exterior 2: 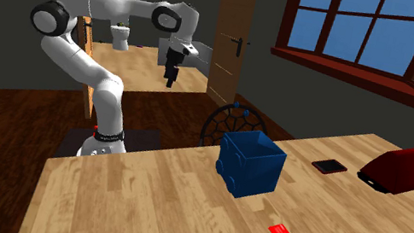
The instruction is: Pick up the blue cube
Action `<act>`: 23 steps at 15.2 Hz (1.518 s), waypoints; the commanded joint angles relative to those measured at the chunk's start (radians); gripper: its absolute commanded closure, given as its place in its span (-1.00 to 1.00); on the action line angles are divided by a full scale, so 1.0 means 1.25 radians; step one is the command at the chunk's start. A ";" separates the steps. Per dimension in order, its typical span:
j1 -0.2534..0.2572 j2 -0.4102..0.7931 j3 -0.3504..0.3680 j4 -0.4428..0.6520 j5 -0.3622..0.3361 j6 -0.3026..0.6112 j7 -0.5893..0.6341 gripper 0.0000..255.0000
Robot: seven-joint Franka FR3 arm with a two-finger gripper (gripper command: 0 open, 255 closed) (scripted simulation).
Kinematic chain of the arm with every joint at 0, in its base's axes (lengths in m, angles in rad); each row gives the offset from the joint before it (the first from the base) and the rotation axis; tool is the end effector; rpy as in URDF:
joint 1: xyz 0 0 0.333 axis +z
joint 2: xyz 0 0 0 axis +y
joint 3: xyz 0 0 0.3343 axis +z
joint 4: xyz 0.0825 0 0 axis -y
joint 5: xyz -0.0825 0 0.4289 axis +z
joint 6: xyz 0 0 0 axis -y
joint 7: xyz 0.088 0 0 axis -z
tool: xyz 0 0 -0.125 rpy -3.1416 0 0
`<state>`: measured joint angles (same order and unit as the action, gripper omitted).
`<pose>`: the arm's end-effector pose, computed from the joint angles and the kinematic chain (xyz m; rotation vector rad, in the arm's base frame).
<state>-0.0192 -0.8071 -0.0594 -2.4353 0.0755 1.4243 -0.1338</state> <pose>0.3091 -0.0173 0.5417 -2.9879 -0.1215 0.2887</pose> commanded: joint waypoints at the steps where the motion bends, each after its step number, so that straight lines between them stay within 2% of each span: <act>1: 0.000 0.000 0.000 0.000 0.000 0.000 0.000 -1.00; 7: -0.023 0.129 -0.073 0.066 -0.075 0.070 -0.091 -1.00; 12: -0.037 0.249 -0.130 0.144 -0.115 0.120 -0.163 -1.00; 18: -0.050 0.403 -0.191 0.267 -0.134 0.166 -0.249 -1.00; 23: -0.064 0.540 -0.236 0.395 -0.124 0.187 -0.324 -1.00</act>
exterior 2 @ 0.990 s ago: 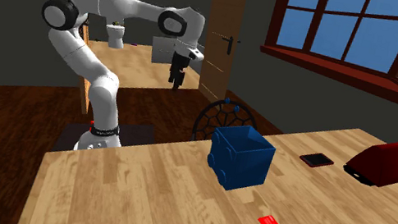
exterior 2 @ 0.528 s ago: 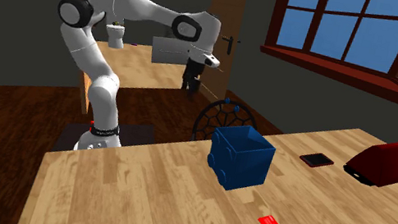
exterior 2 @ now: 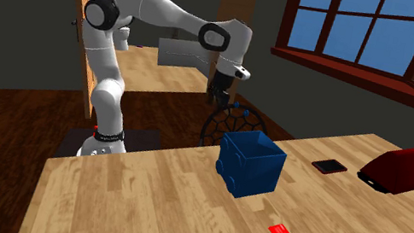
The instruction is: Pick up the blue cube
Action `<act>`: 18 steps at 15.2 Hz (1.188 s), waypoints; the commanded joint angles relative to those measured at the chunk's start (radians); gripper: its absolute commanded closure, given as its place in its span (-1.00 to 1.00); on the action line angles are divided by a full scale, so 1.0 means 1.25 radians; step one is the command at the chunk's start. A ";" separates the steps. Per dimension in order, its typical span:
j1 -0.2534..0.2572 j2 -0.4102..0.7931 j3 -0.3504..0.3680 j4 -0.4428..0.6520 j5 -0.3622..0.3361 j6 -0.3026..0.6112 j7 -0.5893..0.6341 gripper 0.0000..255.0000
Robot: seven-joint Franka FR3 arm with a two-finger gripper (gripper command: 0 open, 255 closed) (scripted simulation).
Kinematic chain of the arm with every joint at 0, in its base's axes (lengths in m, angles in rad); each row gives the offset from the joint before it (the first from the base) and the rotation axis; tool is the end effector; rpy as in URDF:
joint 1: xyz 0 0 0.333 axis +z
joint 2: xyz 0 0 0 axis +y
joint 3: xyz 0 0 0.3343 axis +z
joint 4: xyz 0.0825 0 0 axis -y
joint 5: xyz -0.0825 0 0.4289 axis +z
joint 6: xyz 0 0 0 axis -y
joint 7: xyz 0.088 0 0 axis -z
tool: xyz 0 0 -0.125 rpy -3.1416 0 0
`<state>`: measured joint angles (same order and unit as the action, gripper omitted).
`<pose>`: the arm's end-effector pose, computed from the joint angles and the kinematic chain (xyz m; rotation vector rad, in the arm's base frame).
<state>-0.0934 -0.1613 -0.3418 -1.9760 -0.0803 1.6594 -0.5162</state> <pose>0.4765 -0.2400 0.5103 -3.0759 -0.1589 0.2431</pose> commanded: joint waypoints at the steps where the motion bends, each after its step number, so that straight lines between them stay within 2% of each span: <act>1: -0.009 0.052 -0.018 0.056 0.006 0.001 -0.033 -1.00; 6: -0.037 0.204 -0.050 0.217 0.042 -0.002 -0.109 -1.00; 11: -0.089 0.370 -0.066 0.422 0.094 -0.034 -0.179 -1.00; 18: -0.087 0.371 -0.064 0.358 0.095 0.030 -0.177 -1.00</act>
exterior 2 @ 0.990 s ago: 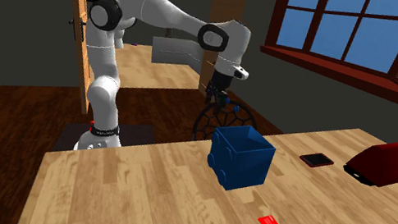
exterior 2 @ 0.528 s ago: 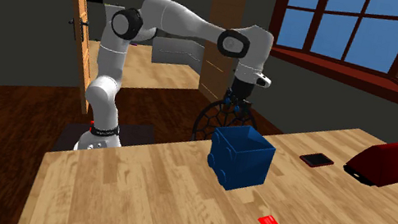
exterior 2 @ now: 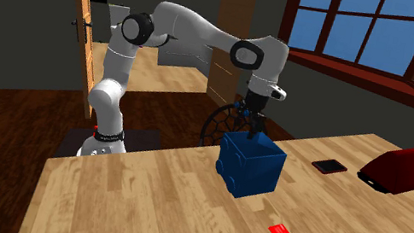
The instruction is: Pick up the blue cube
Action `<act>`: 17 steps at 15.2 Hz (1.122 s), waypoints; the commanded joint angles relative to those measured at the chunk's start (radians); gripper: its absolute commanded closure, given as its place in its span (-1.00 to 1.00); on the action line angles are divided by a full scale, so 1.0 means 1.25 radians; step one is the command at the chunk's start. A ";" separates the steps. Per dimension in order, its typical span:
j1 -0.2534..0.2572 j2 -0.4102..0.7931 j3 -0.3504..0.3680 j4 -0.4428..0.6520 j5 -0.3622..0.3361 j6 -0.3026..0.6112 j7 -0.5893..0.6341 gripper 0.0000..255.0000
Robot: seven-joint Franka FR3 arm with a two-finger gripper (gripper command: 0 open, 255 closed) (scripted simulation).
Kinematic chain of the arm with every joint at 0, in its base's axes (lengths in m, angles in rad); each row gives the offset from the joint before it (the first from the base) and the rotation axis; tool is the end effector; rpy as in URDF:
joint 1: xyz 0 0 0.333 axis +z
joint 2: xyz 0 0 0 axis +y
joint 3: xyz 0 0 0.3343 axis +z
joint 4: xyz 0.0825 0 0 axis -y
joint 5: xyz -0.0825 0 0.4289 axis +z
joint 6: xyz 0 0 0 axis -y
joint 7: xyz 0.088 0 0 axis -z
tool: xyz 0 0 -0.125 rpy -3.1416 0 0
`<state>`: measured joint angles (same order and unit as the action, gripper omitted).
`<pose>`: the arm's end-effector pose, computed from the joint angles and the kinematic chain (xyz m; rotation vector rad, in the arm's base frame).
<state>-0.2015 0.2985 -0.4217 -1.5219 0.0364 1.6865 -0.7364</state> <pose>0.5715 -0.3694 0.4820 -3.1276 -0.1833 0.2159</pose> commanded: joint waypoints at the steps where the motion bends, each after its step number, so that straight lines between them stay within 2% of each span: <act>1: 0.000 0.004 0.001 -0.021 0.002 0.025 0.000 -1.00; 3: 0.000 0.004 0.001 -0.021 0.002 0.025 0.000 -1.00; 4: 0.001 0.002 0.001 -0.023 0.001 0.025 0.000 1.00; 13: 0.000 0.004 0.001 -0.021 0.002 0.025 0.000 1.00; 17: -0.002 0.003 0.000 0.021 0.001 -0.017 -0.002 1.00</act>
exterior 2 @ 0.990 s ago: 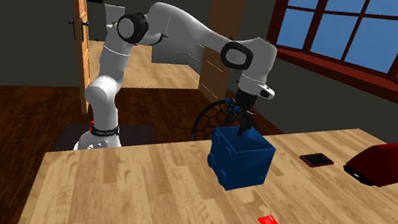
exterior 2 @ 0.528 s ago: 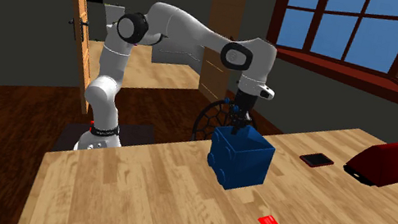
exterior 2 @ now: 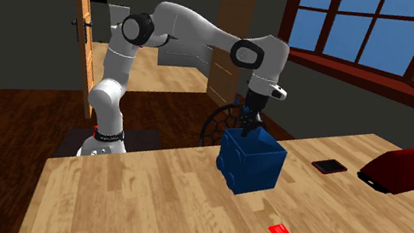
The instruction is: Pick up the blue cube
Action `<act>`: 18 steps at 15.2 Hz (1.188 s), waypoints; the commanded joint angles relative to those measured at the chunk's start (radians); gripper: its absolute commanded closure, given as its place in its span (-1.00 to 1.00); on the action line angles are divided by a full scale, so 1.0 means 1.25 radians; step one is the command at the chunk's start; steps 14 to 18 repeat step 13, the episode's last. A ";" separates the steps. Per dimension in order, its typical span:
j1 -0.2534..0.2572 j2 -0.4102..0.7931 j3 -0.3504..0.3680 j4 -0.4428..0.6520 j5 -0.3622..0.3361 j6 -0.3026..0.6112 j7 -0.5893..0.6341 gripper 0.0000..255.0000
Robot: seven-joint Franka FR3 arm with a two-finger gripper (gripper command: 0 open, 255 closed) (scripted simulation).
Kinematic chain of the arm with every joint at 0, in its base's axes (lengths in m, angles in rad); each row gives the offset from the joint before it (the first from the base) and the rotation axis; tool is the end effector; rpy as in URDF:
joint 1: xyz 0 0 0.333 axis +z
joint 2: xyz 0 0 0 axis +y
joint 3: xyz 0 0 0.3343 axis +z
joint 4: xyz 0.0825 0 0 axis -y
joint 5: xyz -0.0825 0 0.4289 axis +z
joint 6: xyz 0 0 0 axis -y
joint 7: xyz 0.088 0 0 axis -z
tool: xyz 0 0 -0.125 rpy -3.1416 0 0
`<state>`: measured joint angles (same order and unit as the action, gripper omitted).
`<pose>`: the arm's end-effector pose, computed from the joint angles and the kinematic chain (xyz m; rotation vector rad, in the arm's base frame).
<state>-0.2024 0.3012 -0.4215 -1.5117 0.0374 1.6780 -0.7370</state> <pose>0.5724 -0.3696 0.4848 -3.1269 -0.1836 0.2169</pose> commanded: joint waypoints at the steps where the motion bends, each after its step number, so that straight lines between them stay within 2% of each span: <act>1: -0.002 0.001 -0.001 0.024 0.000 -0.021 -0.002 1.00; 11: -0.013 0.016 -0.004 0.153 0.006 -0.136 -0.010 1.00; 18: -0.013 0.016 -0.004 0.155 0.006 -0.137 -0.010 1.00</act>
